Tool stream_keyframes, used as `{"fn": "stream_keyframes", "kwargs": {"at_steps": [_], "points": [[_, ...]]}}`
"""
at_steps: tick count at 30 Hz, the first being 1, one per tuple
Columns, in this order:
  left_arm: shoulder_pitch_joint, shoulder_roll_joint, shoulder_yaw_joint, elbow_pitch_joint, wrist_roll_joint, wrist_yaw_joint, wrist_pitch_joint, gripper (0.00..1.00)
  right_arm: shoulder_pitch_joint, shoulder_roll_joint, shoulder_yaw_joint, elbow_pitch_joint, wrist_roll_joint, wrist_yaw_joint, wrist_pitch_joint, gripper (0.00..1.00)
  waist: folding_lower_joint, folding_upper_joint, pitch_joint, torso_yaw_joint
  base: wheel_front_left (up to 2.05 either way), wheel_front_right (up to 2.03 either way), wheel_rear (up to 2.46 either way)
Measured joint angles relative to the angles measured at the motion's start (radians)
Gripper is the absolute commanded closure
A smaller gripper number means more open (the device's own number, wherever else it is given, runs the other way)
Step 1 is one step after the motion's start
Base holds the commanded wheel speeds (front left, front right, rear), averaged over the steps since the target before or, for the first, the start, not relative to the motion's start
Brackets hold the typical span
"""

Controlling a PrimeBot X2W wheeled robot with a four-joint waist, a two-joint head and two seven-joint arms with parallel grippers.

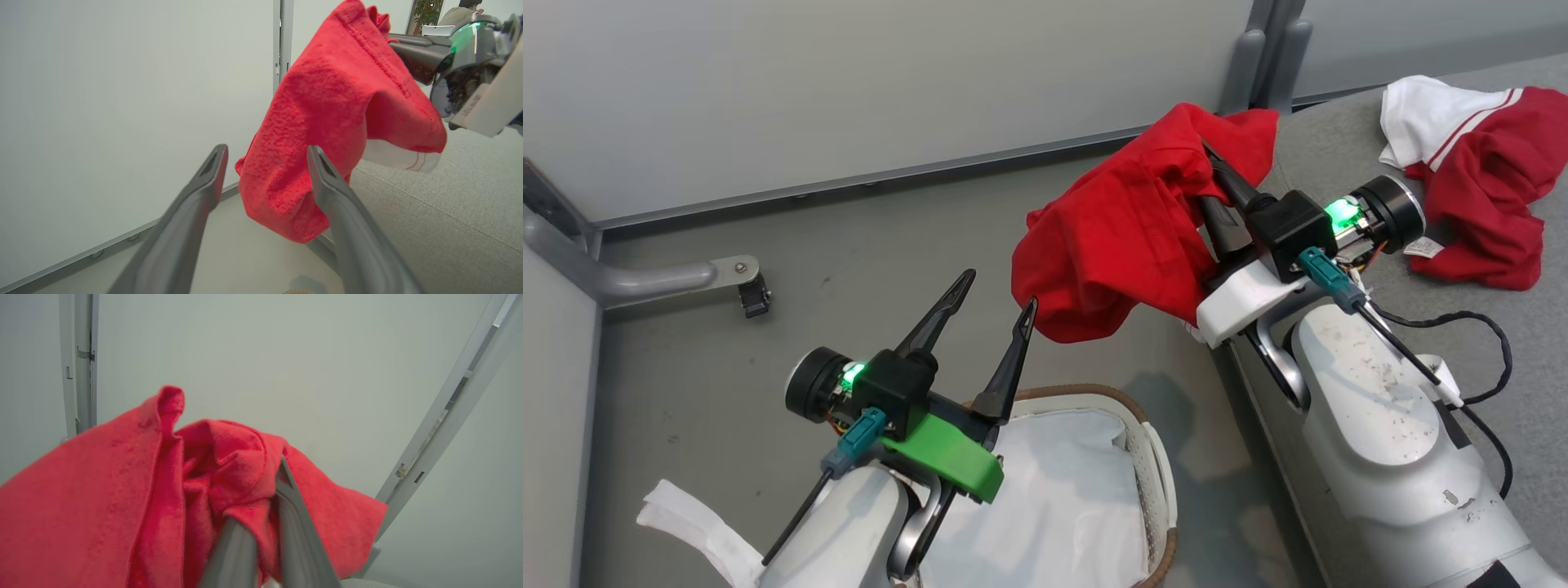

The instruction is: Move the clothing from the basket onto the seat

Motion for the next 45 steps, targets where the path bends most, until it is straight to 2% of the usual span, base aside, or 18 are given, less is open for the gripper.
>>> {"fn": "stream_keyframes", "kwargs": {"at_steps": [7,23,27,34,39,45], "points": [[0.018,-0.013,0.028,0.02,0.052,-0.023,0.0,0.0,0.008,-0.001,-0.049,-0.008,-0.02,0.0,0.0,1.0,0.0,0.0,0.019,-0.064,0.0,0.0,0.0],[-0.017,-0.029,0.016,0.058,0.122,-0.052,0.0,0.0,0.047,-0.002,-0.185,-0.042,-0.034,0.0,0.0,1.0,0.0,0.0,0.105,-0.315,0.0,0.0,0.0],[-0.033,-0.03,0.009,0.065,0.128,-0.053,0.0,0.0,0.06,-0.002,-0.211,-0.047,-0.036,0.0,0.0,1.0,0.0,0.0,0.14,-0.357,0.0,0.0,0.0],[-0.056,-0.029,-0.007,0.073,0.129,-0.057,0.0,0.0,0.023,-0.002,-0.252,-0.05,-0.052,0.0,0.0,1.0,0.0,0.0,0.209,-0.373,0.0,0.0,0.0],[-0.1,-0.024,-0.02,0.069,0.141,-0.058,0.0,0.0,-0.1,-0.007,-0.311,-0.07,-0.11,0.0,0.0,1.0,0.0,0.0001,0.254,-0.337,0.0,0.0,0.0],[-0.151,-0.014,-0.042,0.057,0.172,-0.058,0.0,0.0,-0.319,-0.101,-0.411,-0.062,-0.116,0.0,0.0,1.0,0.0001,0.0,0.311,-0.264,0.0,0.0,0.0]]}}
